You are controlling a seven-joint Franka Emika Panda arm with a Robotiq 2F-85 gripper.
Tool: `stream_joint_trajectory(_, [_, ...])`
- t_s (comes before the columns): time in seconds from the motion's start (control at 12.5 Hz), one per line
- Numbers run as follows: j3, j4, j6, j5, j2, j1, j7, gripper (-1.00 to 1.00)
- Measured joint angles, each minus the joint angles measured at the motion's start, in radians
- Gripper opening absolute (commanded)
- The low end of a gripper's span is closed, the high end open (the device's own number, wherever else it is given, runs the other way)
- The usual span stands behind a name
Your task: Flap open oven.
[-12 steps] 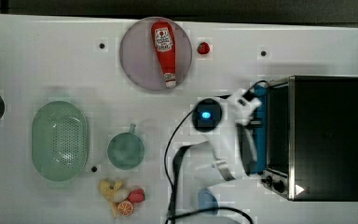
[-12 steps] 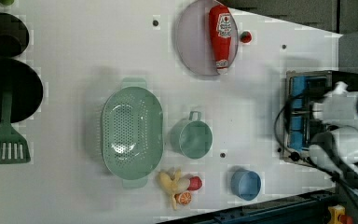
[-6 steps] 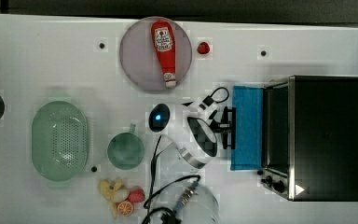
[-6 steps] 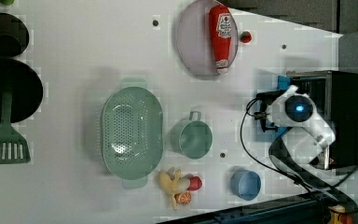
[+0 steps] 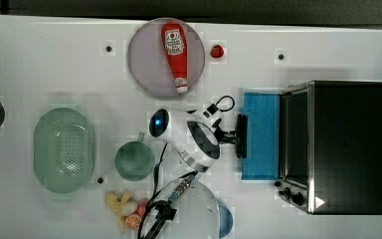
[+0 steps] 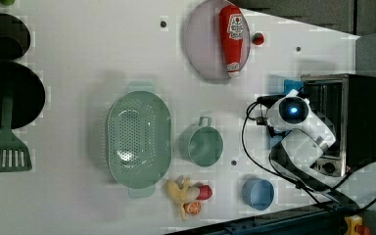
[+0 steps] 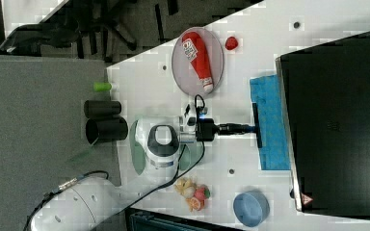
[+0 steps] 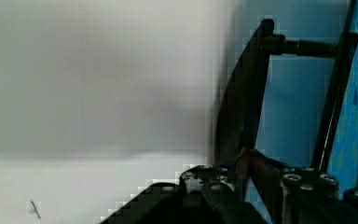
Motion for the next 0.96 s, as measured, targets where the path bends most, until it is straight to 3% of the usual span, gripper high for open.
stream_joint_trajectory(0.16, [-0.005, -0.004, 0.009, 0.057, -0.026, -0.005, 0.002, -0.65])
stream_joint_trajectory(0.48, [0.009, 0.016, -0.022, 0.468, -0.247, -0.006, 0.008, -0.65])
stream_joint_trajectory(0.88, [0.003, 0.135, -0.360, 0.800, -0.637, 0.012, 0.025, -0.65])
stream_joint_trajectory(0.96, [-0.001, 0.178, -0.449, 0.825, -0.684, 0.009, 0.034, -0.65])
